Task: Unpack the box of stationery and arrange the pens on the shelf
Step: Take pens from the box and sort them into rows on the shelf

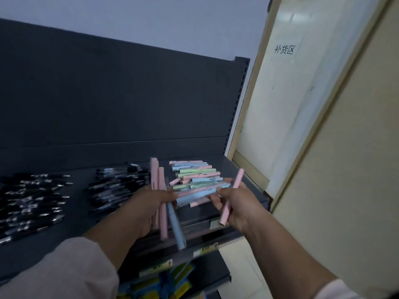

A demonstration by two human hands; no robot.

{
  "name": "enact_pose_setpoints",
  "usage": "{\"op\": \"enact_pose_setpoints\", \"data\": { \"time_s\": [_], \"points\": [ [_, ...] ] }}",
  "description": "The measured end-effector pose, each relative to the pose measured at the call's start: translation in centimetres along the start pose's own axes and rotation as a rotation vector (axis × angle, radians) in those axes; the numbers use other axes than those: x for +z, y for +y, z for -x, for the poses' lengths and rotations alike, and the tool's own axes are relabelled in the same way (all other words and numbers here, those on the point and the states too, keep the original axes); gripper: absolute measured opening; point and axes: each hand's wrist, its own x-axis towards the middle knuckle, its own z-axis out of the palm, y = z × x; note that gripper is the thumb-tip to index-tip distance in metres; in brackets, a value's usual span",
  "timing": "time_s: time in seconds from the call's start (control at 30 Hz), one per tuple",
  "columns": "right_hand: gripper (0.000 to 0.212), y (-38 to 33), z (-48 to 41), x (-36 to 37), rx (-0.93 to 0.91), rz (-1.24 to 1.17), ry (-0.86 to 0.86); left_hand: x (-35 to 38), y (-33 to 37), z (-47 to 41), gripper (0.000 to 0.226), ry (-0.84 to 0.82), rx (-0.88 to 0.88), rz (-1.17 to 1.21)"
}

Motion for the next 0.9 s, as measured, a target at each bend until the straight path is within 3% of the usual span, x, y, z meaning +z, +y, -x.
{"op": "enact_pose_setpoints", "data": {
  "time_s": [0.3,0.57,0.67,0.9],
  "points": [
    [0.021,-2.4,-7.0,0.8,0.077,0.029,0.036,1.0,2.6,-6.8,0.011,0.022,0.010,0.028],
    [0.014,-5.4,-14.4,1.2,0.083,0.102,-0.051,2.2,4.8,-11.3,0.035,0.113,0.050,0.011],
    [0.014,-6.2,-17.4,1.1,0.101,0.139,-0.092,2.8,5.1,-12.8,0.017,0.200,0.077,0.051],
    [0.023,-6.4,-24.0,1.8,0.189,0.222,-0.175,4.4,4.9,-14.7,0.010,0.373,0.084,0.054]
  ]
}}
